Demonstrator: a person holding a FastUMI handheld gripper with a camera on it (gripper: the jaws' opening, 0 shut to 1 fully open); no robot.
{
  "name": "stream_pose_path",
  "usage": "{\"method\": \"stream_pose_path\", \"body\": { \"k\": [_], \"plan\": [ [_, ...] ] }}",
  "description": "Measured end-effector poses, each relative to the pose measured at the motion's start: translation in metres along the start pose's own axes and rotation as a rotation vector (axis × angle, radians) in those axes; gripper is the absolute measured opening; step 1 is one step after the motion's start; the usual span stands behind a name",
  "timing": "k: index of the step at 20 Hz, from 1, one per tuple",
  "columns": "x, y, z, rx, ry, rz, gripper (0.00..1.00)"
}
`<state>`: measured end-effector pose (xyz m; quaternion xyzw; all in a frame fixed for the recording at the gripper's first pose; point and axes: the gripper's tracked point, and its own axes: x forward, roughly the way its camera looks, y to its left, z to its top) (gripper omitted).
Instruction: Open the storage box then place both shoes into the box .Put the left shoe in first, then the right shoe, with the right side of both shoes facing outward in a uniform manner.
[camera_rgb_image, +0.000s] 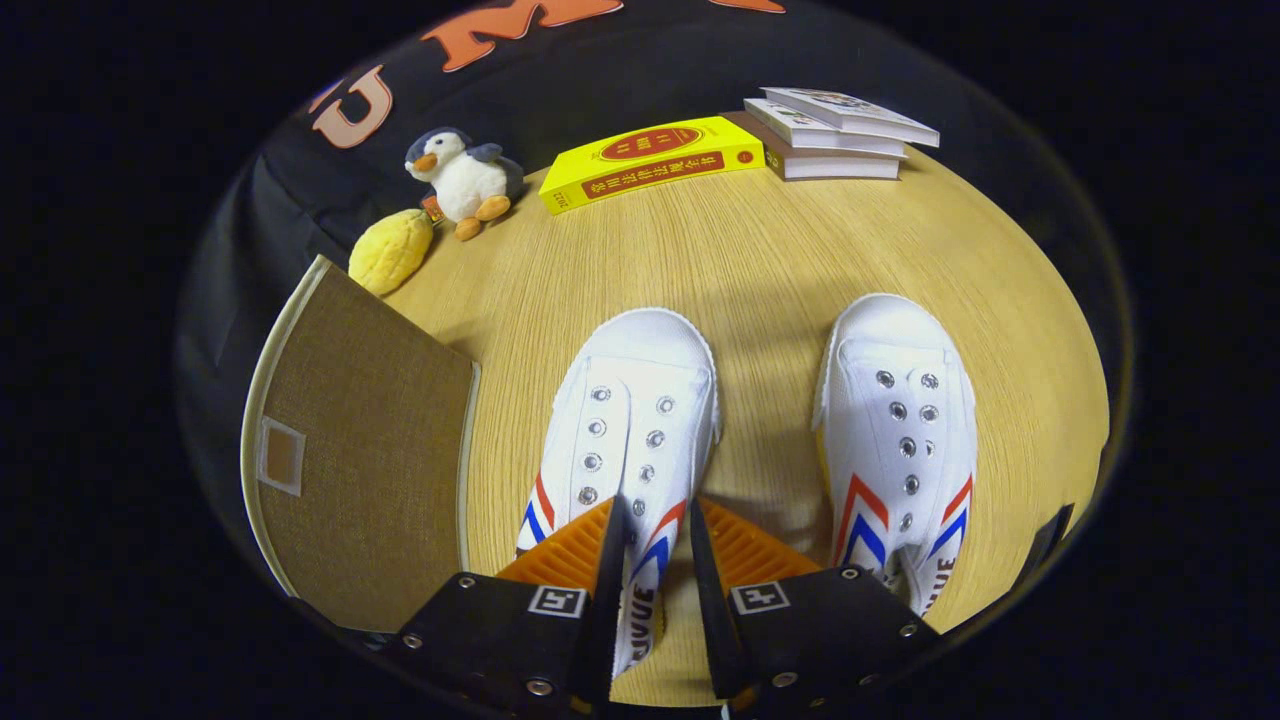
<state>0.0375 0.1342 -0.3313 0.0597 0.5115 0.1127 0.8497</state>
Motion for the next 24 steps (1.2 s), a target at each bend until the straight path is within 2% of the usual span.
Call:
{"method": "stream_pose_path", "body": {
  "k": [3,7,9,12,13,16,24],
  "plan": [
    [0.001,-0.001,-0.001,0.026,0.016,0.020,0.36],
    [0.002,-0.001,-0.001,0.060,-0.028,0.052,0.33],
    [0.001,-0.002,-0.001,0.132,-0.040,0.093,0.25],
    [-0.001,-0.002,0.002,0.336,-0.078,0.169,0.03],
    [-0.004,-0.001,0.004,0.398,-0.084,0.186,0.01],
    [-0.017,-0.002,0.015,0.390,-0.144,0.164,0.00],
    [-0.089,0.028,0.068,0.374,-0.295,0.184,0.00]
  ]
}}
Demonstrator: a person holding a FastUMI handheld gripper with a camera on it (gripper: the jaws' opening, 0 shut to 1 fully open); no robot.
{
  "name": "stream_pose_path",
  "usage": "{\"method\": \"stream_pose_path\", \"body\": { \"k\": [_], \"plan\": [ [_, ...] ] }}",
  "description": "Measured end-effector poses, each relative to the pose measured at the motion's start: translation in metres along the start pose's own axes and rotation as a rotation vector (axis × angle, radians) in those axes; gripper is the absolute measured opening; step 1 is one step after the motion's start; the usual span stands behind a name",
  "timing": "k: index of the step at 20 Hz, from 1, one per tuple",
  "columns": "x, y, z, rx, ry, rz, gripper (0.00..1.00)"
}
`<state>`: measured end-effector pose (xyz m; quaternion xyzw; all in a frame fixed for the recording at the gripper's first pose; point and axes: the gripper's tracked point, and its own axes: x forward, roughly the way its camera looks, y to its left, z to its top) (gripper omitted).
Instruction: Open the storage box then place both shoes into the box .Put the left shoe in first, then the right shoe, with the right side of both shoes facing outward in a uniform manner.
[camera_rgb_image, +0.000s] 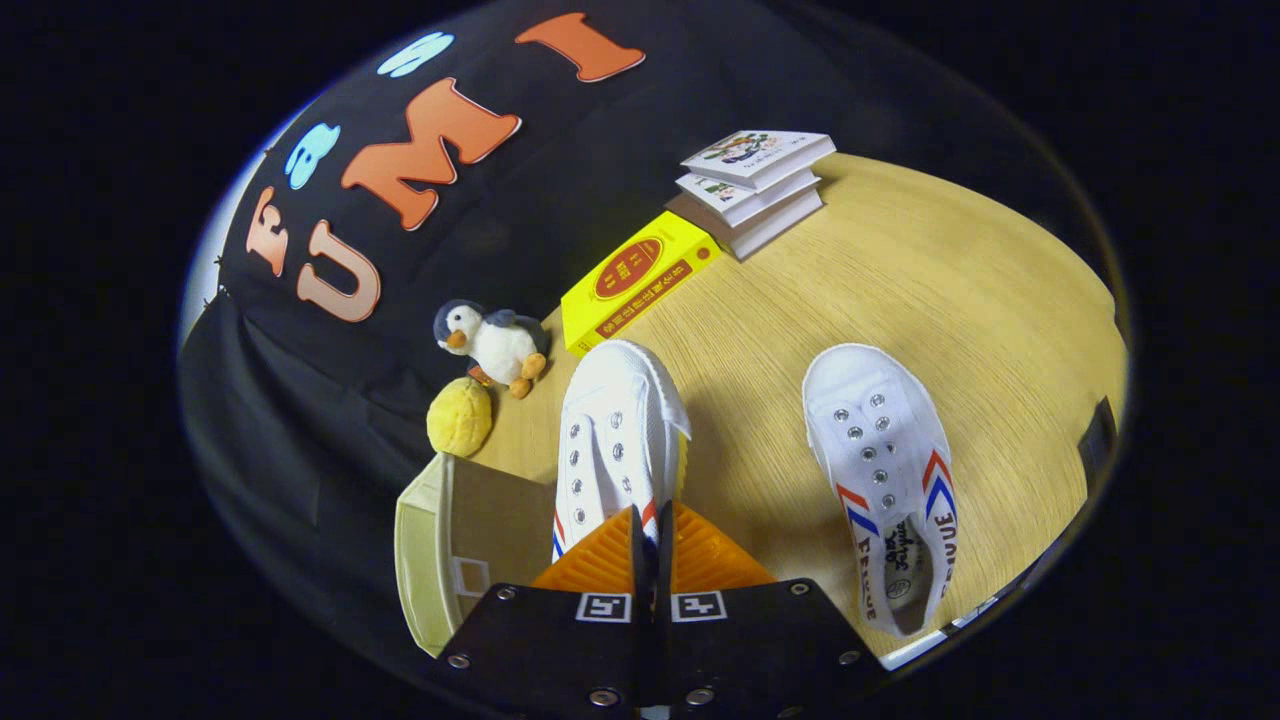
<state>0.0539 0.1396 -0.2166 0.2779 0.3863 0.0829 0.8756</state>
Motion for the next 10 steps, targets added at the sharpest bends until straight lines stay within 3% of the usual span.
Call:
{"method": "stream_pose_path", "body": {
  "k": [10],
  "plan": [
    [-0.048,0.125,0.006,-0.050,-0.083,0.122,0.00]
  ]
}}
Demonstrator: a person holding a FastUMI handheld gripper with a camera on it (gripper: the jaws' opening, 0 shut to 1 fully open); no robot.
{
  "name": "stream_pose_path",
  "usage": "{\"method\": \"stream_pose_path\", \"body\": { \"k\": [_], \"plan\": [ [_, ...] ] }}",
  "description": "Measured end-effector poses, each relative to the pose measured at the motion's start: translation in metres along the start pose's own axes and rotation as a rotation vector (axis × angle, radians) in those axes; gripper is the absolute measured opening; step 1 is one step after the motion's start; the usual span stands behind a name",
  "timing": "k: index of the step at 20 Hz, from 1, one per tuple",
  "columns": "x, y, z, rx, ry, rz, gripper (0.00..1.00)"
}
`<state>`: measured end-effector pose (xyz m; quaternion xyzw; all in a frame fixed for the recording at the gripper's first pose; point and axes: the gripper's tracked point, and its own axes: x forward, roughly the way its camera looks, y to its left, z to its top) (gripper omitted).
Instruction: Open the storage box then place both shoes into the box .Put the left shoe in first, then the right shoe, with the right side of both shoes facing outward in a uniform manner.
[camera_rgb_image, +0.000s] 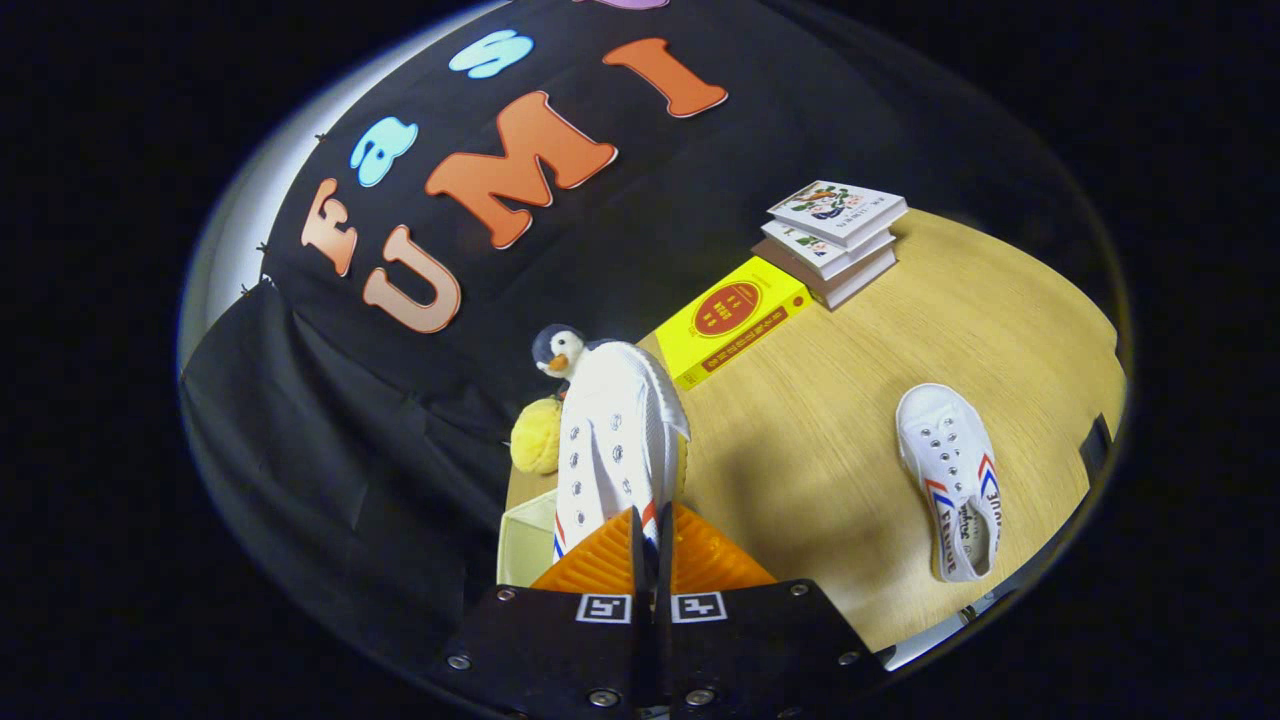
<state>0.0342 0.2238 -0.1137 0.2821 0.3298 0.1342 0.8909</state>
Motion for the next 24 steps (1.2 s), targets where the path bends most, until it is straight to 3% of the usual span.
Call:
{"method": "stream_pose_path", "body": {
  "k": [10,16,24],
  "plan": [
    [0.033,0.081,-0.084,-0.052,0.113,0.052,0.00],
    [0.057,0.098,-0.132,-0.115,0.168,0.019,0.00],
    [0.086,0.086,-0.178,-0.147,0.234,-0.087,0.01]
  ]
}}
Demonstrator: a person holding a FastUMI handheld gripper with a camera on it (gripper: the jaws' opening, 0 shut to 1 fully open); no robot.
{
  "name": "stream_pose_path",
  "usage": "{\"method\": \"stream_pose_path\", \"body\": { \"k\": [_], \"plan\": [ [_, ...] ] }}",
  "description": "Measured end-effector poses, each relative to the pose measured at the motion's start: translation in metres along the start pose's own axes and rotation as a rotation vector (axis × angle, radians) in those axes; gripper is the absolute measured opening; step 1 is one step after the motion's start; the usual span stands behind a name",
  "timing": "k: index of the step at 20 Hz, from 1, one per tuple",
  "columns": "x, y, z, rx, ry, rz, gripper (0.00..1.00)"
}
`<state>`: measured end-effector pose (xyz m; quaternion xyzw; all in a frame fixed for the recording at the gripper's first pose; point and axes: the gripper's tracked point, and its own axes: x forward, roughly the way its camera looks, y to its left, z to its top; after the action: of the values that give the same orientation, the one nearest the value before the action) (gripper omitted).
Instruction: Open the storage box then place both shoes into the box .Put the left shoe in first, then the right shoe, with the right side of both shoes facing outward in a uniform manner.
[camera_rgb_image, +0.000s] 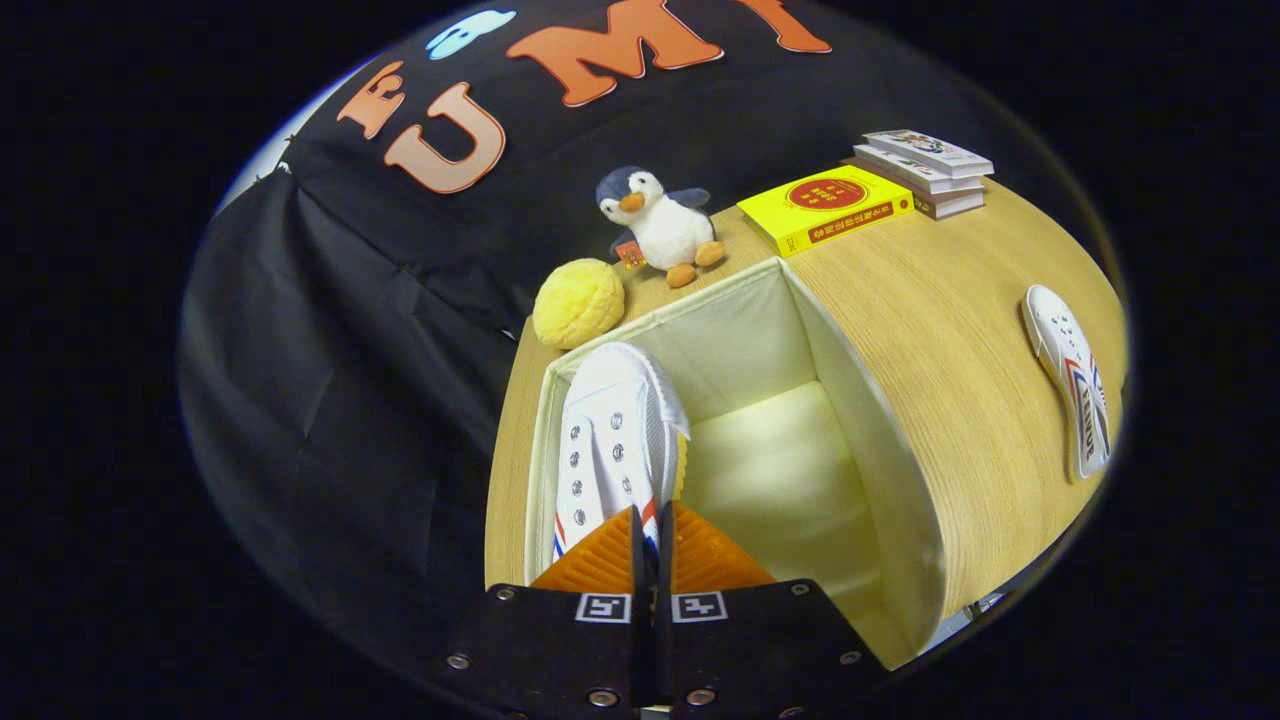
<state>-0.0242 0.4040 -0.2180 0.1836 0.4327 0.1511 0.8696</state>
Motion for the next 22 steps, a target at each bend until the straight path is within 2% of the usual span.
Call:
{"method": "stream_pose_path", "body": {
  "k": [3,5,6,8,9,10,12,14,16,22],
  "plan": [
    [0.014,-0.006,-0.008,-0.013,0.040,-0.031,0.04],
    [0.014,0.009,-0.008,0.011,0.052,0.035,0.13],
    [0.013,0.014,-0.004,0.024,0.041,0.052,0.28],
    [0.007,0.010,0.005,-0.001,0.025,0.037,0.53],
    [0.004,0.006,0.009,-0.017,0.016,0.029,0.58],
    [-0.001,0.005,0.013,-0.023,0.006,0.028,0.70],
    [-0.010,0.000,0.022,-0.029,-0.011,0.031,0.84],
    [-0.022,-0.009,0.034,-0.045,-0.032,0.025,0.94],
    [-0.036,-0.019,0.047,-0.062,-0.060,0.019,0.98],
    [-0.076,-0.078,0.088,-0.043,-0.130,-0.010,0.99]
  ]
}}
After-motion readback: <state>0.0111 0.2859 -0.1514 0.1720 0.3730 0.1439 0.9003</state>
